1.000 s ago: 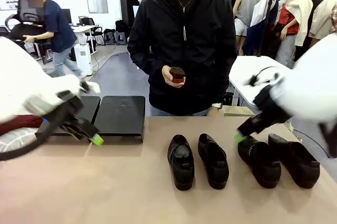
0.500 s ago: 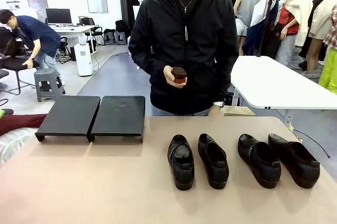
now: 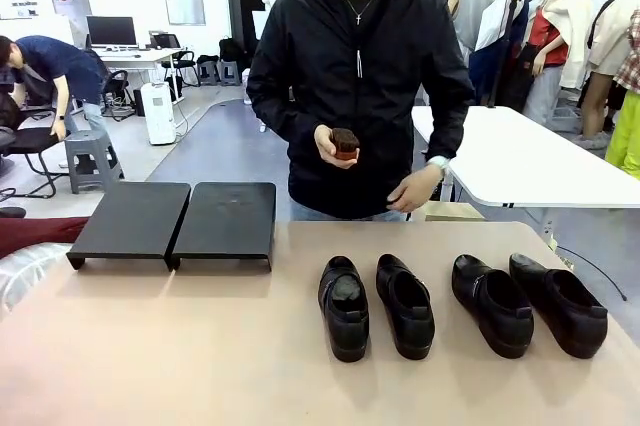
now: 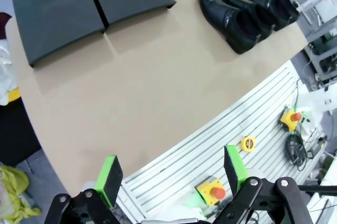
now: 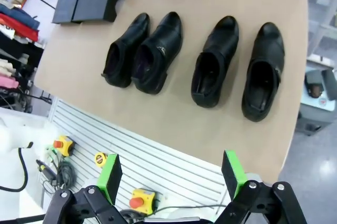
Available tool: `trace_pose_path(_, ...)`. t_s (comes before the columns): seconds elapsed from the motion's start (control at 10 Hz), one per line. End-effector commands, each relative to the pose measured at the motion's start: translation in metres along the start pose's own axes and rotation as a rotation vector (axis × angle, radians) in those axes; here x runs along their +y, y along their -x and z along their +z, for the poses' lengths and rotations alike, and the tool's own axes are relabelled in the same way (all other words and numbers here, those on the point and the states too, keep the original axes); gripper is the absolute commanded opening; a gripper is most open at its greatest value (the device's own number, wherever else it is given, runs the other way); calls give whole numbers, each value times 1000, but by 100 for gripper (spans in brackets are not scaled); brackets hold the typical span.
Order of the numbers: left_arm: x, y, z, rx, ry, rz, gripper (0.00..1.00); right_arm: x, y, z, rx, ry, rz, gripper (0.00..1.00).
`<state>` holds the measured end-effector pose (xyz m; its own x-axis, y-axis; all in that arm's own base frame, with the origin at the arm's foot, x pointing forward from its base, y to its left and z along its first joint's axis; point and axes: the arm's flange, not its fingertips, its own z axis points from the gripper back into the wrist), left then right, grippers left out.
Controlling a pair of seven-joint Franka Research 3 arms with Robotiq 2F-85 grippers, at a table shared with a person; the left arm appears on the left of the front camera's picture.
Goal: Organize the shoes by placing them on the stand.
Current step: Pick up one Shoe and place it in the middle of the table.
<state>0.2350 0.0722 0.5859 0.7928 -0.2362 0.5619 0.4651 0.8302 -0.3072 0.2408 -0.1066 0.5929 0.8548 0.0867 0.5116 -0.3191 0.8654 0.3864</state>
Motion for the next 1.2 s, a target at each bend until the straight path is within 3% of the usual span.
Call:
trace_pose_path(0.0,0,-1,1,2,17,-13,100,0,-1,-1,-2,-28,27,100)
trace_pose_path(1.1,0,-1,1,2,17,-13,100,0,-1,-1,-2,-28,27,100)
